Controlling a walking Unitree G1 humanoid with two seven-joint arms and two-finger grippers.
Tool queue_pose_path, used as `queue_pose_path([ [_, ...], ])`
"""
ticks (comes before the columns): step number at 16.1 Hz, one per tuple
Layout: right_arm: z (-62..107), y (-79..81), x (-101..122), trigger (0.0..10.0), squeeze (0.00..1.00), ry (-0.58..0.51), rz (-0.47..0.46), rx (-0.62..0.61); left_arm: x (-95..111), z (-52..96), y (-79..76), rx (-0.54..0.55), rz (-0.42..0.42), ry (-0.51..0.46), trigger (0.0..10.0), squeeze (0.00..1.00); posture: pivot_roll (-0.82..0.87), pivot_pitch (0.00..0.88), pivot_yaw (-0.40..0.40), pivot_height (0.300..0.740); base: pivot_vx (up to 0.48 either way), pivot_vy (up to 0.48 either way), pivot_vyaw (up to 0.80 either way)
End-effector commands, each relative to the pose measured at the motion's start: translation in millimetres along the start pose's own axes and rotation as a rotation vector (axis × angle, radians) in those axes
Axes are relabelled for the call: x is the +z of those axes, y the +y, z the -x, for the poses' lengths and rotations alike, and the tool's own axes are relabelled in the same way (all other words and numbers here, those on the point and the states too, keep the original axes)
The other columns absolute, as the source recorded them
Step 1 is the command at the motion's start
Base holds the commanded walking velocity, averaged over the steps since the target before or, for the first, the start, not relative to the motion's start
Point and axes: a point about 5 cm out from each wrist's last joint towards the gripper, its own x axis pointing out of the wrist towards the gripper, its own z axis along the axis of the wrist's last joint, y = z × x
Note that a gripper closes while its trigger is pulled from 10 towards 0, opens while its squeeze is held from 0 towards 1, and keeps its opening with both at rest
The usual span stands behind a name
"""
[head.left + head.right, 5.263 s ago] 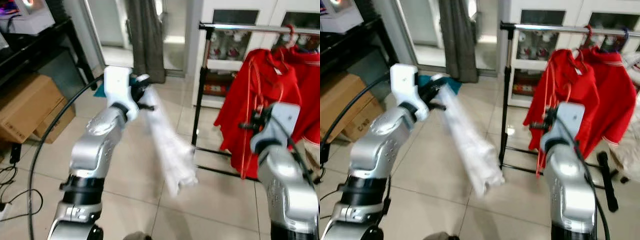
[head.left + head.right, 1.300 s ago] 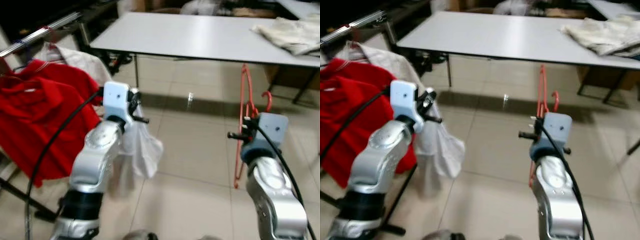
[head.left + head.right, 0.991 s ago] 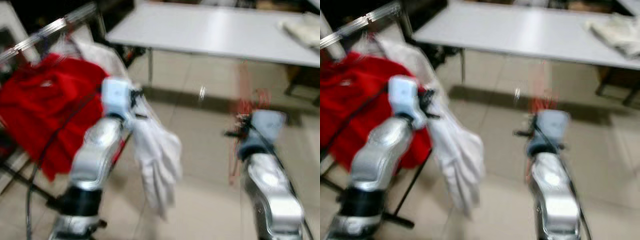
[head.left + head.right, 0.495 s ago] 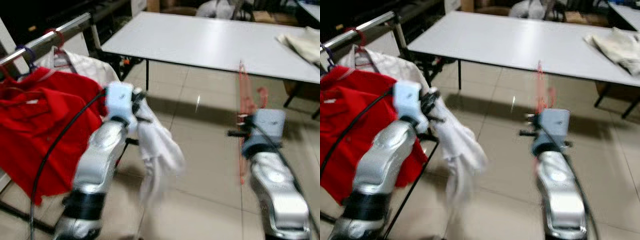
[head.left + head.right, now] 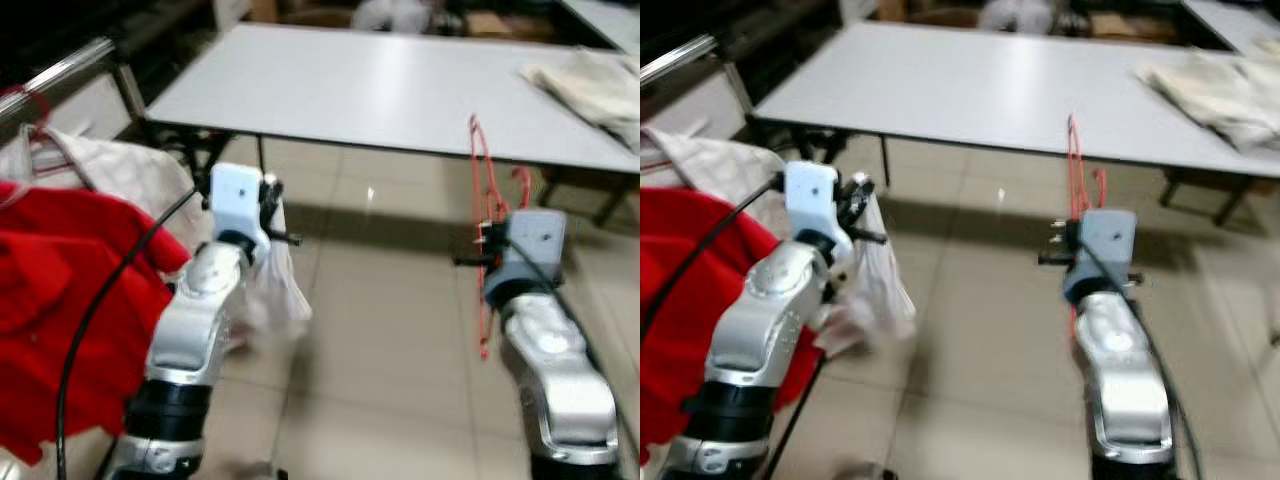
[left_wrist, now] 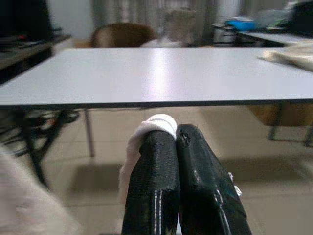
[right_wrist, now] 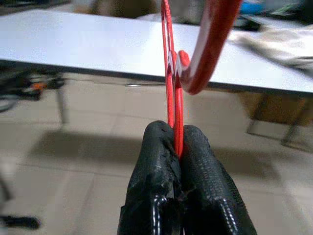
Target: Hang hanger
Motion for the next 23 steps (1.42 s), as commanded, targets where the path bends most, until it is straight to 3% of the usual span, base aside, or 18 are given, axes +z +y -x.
queue_pose_path([
  [1,3.5,-8.9,2.6,10.0,0.00,-0.021,0.014,-0.034,10.8,-4.5,-4.6,-0.018,0.001,-0.045,10.0,0.00,-0.05,0.000,0.035,0.740,0.360,0.000,0.00],
  [13,2.0,-5.5,1.6,10.0,0.00,-0.033,0.036,-0.001,14.1,-8.9,-2.5,0.000,0.009,-0.065,10.0,0.00,-0.04,0.000,0.030,0.740,0.359,0.000,0.00],
  [16,1.8,-3.7,0.4,10.0,0.00,-0.029,0.038,0.011,13.6,-8.8,-2.1,-0.001,0.010,-0.066,10.0,0.00,-0.04,0.000,0.031,0.740,0.370,0.000,-0.68],
  [23,1.3,-1.4,0.0,10.0,0.00,-0.040,0.044,0.027,14.4,-10.2,-1.1,-0.002,0.007,-0.075,10.0,0.00,-0.04,0.000,0.035,0.740,0.379,0.000,0.00],
])
